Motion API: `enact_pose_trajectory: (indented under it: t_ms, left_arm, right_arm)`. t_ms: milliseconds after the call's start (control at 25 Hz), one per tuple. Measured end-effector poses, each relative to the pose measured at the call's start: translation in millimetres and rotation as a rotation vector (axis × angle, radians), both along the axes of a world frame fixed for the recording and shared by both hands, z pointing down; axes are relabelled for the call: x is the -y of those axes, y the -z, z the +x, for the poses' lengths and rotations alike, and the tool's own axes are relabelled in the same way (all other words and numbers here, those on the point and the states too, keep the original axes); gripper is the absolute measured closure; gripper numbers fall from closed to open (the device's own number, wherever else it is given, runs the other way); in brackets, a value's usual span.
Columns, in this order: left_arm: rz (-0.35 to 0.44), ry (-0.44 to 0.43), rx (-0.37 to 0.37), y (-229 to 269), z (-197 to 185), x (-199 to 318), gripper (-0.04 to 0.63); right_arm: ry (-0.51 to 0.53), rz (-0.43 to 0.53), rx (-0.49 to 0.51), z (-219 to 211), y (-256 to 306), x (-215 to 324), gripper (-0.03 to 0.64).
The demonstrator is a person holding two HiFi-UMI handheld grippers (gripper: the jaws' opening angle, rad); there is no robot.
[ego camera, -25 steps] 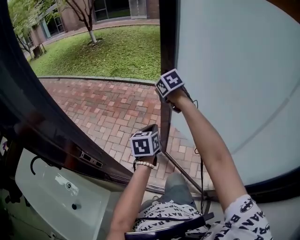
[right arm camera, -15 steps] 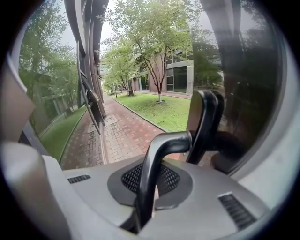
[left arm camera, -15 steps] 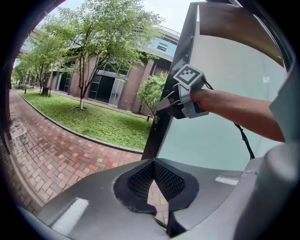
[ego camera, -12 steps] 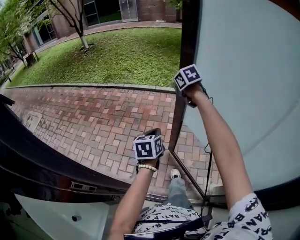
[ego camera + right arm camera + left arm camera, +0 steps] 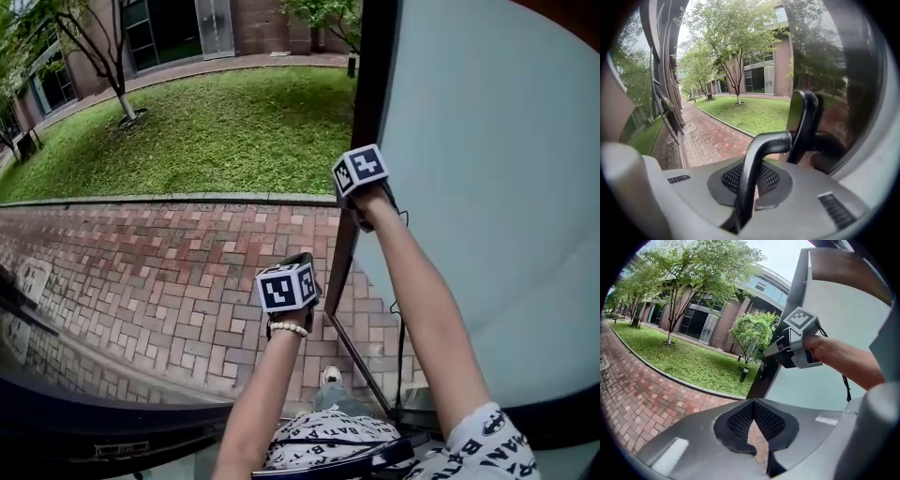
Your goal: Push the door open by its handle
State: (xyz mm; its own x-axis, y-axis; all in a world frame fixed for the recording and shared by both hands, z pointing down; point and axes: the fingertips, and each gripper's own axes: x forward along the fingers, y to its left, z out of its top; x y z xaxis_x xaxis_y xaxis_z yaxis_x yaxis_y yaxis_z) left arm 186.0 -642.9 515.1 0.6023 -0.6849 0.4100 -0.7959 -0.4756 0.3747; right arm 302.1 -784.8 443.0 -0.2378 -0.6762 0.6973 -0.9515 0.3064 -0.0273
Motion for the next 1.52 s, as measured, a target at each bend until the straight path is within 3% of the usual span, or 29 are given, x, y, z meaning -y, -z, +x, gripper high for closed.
enact_pose_trajectory:
  t_ms: [280,760,1120,1520]
  left_arm:
    - [-0.018,-0.065,0.0,8.1,66.0,41.2,0.607]
    - [-0.085,-0.208,0.007,-24.6,173.1,66.7,0.607]
    - [-0.12,-0.229,0.029,-46.3,196.1,85.3,0.607]
    - [-0.14,-0.211,0.051,-55.7,196.0,102.8,0.607]
  right_arm:
    - [-0.12,0.003,0.005,87.5,12.0,24.8,0.615]
    - [-0.33,0.016,0.009,247.5,18.2,37.1,0.615]
    - [-0.485,0.021,0.014,368.0,19.3,21.8,0.615]
    - [-0.629,0.031,0.021,485.4,25.9,-8.6,0.615]
